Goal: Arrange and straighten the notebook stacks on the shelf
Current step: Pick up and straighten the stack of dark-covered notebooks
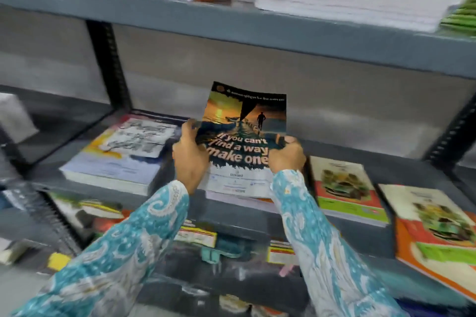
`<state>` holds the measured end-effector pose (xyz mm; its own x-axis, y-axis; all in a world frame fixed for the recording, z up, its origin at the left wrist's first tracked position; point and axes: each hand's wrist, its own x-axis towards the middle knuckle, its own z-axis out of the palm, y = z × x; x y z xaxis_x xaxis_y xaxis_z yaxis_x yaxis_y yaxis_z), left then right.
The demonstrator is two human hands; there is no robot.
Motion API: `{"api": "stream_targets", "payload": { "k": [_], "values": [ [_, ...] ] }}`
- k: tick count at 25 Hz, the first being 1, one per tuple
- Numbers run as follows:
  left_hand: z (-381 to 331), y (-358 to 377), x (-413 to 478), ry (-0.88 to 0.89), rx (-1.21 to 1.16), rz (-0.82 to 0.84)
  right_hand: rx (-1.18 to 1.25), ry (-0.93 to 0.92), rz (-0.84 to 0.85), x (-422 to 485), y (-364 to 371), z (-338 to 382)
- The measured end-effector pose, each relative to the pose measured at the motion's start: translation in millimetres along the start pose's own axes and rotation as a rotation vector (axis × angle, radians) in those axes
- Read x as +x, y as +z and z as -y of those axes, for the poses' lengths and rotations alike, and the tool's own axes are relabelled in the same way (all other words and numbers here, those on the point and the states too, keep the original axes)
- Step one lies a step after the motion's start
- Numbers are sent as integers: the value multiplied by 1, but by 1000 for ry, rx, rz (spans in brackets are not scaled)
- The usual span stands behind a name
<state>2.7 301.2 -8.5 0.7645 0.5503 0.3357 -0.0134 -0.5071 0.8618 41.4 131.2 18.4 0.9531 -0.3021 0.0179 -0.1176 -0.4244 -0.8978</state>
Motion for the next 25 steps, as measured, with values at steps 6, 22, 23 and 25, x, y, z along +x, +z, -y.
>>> {"api": "stream_targets", "payload": {
  "k": [6, 22, 23, 25],
  "values": [
    [73, -129, 76, -120, 164, -54, 66, 69, 174, -46, 132, 48],
    [158, -157, 136, -273, 750, 257, -245, -130, 363, -85, 221, 44],
    [155, -151, 132, -228, 803, 243, -238, -161, 348, -82, 215, 44],
    [142, -132, 121, -64, 839, 176, -193, -216, 279, -71, 197, 41]
  ]
}}
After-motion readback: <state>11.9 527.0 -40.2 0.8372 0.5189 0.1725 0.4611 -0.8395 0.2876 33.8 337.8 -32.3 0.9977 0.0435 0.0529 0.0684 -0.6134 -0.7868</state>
